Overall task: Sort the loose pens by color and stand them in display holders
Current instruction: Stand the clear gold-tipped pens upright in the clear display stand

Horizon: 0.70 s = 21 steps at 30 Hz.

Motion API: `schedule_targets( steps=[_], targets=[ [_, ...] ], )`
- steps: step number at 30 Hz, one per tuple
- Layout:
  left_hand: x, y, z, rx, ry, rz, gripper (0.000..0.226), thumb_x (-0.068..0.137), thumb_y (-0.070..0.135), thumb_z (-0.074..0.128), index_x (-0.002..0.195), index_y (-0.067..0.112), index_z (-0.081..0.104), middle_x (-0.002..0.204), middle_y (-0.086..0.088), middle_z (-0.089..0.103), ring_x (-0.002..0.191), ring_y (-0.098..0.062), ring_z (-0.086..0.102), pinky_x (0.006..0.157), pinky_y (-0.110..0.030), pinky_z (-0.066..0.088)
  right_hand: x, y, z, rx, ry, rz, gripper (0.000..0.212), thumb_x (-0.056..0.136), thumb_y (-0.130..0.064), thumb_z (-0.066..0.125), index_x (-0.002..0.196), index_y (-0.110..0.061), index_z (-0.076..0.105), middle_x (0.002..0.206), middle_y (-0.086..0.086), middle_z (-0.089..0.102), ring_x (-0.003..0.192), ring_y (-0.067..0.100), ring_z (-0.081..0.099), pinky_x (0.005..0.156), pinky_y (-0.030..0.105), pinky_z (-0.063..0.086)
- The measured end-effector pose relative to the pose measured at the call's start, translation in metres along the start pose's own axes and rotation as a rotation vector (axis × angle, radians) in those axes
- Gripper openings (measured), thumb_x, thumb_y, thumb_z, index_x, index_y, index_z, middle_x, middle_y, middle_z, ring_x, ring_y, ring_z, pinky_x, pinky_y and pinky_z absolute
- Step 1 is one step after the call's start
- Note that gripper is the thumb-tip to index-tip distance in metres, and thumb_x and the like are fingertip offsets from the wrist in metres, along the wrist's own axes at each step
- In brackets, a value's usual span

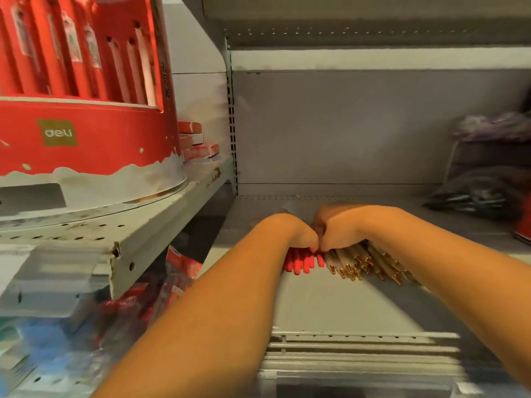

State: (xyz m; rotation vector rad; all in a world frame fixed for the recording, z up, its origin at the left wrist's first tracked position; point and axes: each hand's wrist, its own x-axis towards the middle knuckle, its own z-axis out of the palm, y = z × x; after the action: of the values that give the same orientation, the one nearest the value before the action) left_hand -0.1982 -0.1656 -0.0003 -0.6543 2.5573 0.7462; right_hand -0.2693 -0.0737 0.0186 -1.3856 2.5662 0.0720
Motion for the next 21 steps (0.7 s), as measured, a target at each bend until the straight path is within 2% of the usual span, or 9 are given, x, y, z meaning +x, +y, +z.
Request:
schedule_targets(
  steps=[4,7,9,11,13,16,17,20,21],
  targets=[
    [-0.002,-0.005,-0.006,0.071,0.016,-0.1,0.046,0.1,0.018,0.036,0.064,-0.001,0.059,0.044,-0.013,0.061,0.043,-0.024,0.057,0.05,-0.028,0.046,-0.002,-0.011,0.0,0.01,-0.094,0.037,0.027,0.088,-0.035,0.059,0.074,-0.017,0.074,0.067,0.0,0.073,0.059,0.019,0.07,0.067,0.034,0.061],
    [-0.007,-0.01,-0.008,0.11,0.049,-0.14,0.043,0.094,0.019,0.041,0.062,-0.002,0.061,0.046,-0.013,0.062,0.038,-0.023,0.059,0.054,-0.029,0.046,-0.006,-0.015,0.005,0.049,-0.058,0.04,0.034,0.089,-0.042,0.06,0.067,-0.019,0.072,0.059,-0.004,0.071,0.048,0.012,0.065,0.052,0.024,0.053],
    [-0.01,-0.011,-0.008,0.075,0.079,-0.155,0.041,0.093,0.023,0.043,0.067,-0.002,0.063,0.053,-0.014,0.064,0.046,-0.025,0.06,0.054,-0.028,0.047,-0.006,-0.017,0.007,0.038,-0.013,0.064,0.032,0.09,-0.038,0.06,0.068,-0.018,0.073,0.059,-0.003,0.07,0.046,0.012,0.064,0.052,0.024,0.054],
    [-0.01,-0.01,-0.007,-0.022,0.147,-0.15,0.044,0.097,0.03,0.043,0.082,-0.004,0.066,0.068,-0.018,0.066,0.054,-0.027,0.059,0.054,-0.028,0.046,-0.005,-0.017,0.007,0.013,0.029,0.084,0.029,0.091,-0.029,0.059,0.072,-0.015,0.075,0.059,-0.002,0.07,0.046,0.013,0.063,0.058,0.026,0.058],
    [-0.011,-0.009,-0.004,-0.025,0.175,-0.137,0.049,0.1,0.034,0.04,0.086,-0.004,0.067,0.075,-0.02,0.067,0.055,-0.027,0.057,0.052,-0.027,0.044,-0.006,-0.018,0.01,0.004,0.055,0.085,0.027,0.091,-0.021,0.056,0.069,-0.013,0.071,0.058,0.0,0.068,0.043,0.014,0.061,0.054,0.026,0.056],
    [-0.012,-0.009,-0.003,0.032,0.17,-0.154,0.05,0.099,0.027,0.04,0.063,0.0,0.062,0.048,-0.013,0.062,0.046,-0.024,0.058,0.049,-0.025,0.045,-0.005,-0.021,0.017,-0.084,0.179,0.073,0.02,0.087,-0.024,0.056,0.068,-0.017,0.057,0.063,0.0,0.061,0.052,0.018,0.057,0.053,0.026,0.047],
    [-0.013,-0.009,-0.003,0.024,0.196,-0.157,0.043,0.097,0.025,0.044,0.068,0.0,0.063,0.051,-0.012,0.064,0.048,-0.024,0.06,0.051,-0.026,0.047,-0.005,-0.022,0.019,-0.109,0.213,0.072,0.018,0.086,-0.025,0.057,0.069,-0.018,0.054,0.067,0.0,0.058,0.057,0.019,0.055,0.056,0.028,0.046],
    [-0.014,-0.012,-0.008,-0.004,0.332,-0.162,0.019,0.09,0.025,0.061,0.095,0.007,0.059,0.09,-0.013,0.066,0.074,-0.027,0.06,0.068,-0.031,0.052,-0.003,-0.024,0.018,-0.062,0.209,0.087,0.02,0.085,-0.03,0.061,0.07,-0.019,0.054,0.071,0.0,0.058,0.063,0.019,0.056,0.061,0.03,0.047],
    [-0.014,-0.013,-0.009,0.011,0.35,-0.168,0.016,0.089,0.023,0.062,0.093,0.008,0.058,0.087,-0.011,0.062,0.071,-0.026,0.058,0.064,-0.03,0.051,-0.003,-0.024,0.018,-0.027,0.194,0.099,0.02,0.084,-0.031,0.063,0.07,-0.019,0.056,0.071,0.0,0.06,0.062,0.019,0.057,0.061,0.03,0.048]
  ],
)
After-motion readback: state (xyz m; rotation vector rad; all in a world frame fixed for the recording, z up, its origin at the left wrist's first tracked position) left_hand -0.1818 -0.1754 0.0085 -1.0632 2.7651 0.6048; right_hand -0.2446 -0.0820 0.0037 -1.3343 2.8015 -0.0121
